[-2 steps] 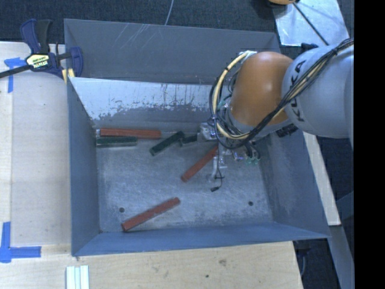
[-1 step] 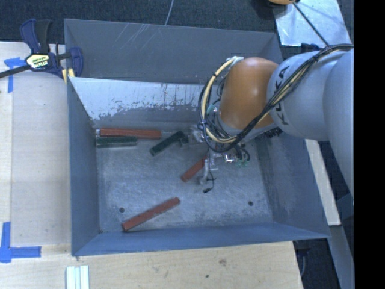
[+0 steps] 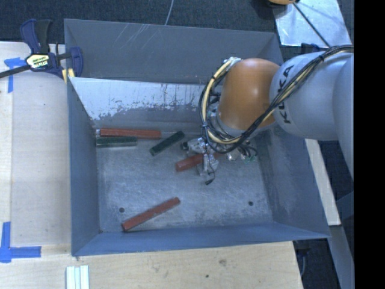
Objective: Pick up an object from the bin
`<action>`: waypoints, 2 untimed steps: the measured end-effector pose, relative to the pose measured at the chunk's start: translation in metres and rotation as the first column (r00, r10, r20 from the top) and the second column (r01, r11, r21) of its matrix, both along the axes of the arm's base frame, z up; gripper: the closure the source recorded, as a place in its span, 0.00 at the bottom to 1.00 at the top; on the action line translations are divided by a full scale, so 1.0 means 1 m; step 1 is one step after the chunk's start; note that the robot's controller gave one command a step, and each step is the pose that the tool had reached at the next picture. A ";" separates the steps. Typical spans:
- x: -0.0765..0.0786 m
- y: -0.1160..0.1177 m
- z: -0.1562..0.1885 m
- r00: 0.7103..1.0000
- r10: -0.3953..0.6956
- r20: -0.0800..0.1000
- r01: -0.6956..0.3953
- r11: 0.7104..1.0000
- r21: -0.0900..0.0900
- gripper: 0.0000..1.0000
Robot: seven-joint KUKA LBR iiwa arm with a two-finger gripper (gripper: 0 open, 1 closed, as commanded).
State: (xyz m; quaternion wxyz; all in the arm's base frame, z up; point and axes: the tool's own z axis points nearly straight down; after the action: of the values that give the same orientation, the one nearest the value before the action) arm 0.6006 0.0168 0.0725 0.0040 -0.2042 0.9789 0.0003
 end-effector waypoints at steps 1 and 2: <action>0.000 0.000 0.000 1.000 0.000 0.000 0.000 1.000 0.000 1.00; -0.001 0.000 0.052 1.000 -0.002 -0.008 0.002 1.000 -0.002 1.00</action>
Offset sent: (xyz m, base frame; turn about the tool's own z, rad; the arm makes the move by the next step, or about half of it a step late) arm -0.0001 -0.0001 0.0535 0.0000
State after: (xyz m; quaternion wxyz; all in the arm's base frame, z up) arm 0.5997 0.0163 0.1248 -0.0001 -0.2033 0.9791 0.0001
